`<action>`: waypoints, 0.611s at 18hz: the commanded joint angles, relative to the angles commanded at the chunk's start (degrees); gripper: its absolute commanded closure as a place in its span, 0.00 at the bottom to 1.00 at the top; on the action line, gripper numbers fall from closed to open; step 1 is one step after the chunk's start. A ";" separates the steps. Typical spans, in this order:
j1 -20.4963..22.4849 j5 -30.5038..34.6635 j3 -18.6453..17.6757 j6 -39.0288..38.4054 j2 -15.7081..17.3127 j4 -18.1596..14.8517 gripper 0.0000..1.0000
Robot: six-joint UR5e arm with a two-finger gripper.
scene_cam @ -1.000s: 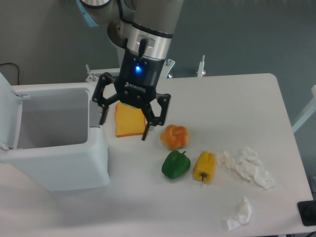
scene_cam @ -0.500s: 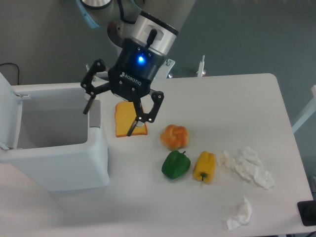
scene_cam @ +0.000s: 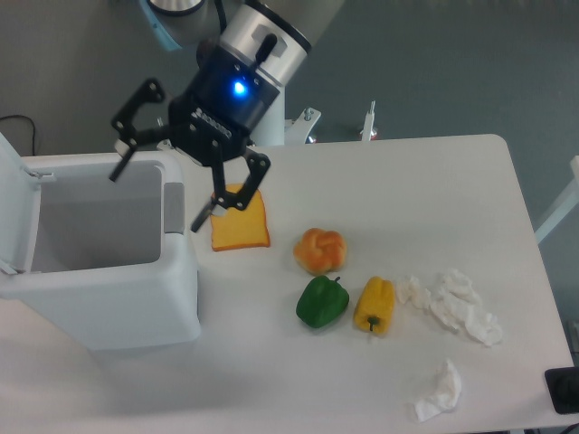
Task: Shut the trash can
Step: 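Move the open gripper up and over toward the trash can lid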
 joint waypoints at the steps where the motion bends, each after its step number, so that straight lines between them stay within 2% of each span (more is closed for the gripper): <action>1: -0.35 0.00 0.26 -0.18 0.53 0.00 0.00; 4: -1.06 -0.09 0.44 -2.37 2.11 0.00 0.00; 11: -7.47 -0.44 0.35 -5.01 2.64 0.00 0.00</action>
